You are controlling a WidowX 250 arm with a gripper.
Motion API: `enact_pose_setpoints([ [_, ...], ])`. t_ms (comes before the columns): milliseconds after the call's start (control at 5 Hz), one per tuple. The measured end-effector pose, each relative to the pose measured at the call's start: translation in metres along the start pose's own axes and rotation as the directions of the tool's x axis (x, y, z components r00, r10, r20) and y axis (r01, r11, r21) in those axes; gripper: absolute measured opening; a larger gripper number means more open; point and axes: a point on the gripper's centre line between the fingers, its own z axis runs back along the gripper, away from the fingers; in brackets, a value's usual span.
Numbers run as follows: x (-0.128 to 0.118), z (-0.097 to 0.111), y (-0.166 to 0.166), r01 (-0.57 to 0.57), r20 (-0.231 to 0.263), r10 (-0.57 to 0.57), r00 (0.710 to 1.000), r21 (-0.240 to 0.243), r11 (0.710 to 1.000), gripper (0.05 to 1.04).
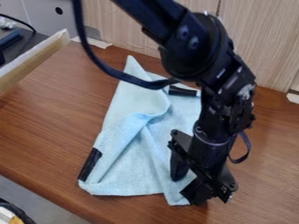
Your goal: Fold the cloth from bottom right to top left
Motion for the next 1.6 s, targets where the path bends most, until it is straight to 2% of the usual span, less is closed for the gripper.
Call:
enact_pose_setpoints([
  [200,0.002,-0.002,0.000,0.006,0.008,-0.006,1.000,-0.001,1.000,0.393],
  [400,0.002,-0.003,0.000,-0.001,0.004,0.001,1.000,-0.008,1.000,0.190],
  [600,0.001,-0.001,0.003,-0.011,0.006,0.011,1.000,-0.011,1.000,0.092],
  [800,0.002,0.018,0.007,-0.019,0.050,0.021,0.999,-0.026,0.999,0.079],
  [1000,0.003,0.034,0.015,-0.032,0.068,0.034,0.997,-0.034,0.999,0.079],
  [1200,0.018,0.050,0.033,-0.083,0.109,0.085,0.990,-0.021,0.996,0.079],
  [1400,0.027,0.063,0.056,-0.140,0.130,0.140,0.982,-0.007,0.990,0.079],
  [1600,0.038,0.066,0.094,-0.237,0.127,0.237,0.963,-0.016,0.971,0.079],
])
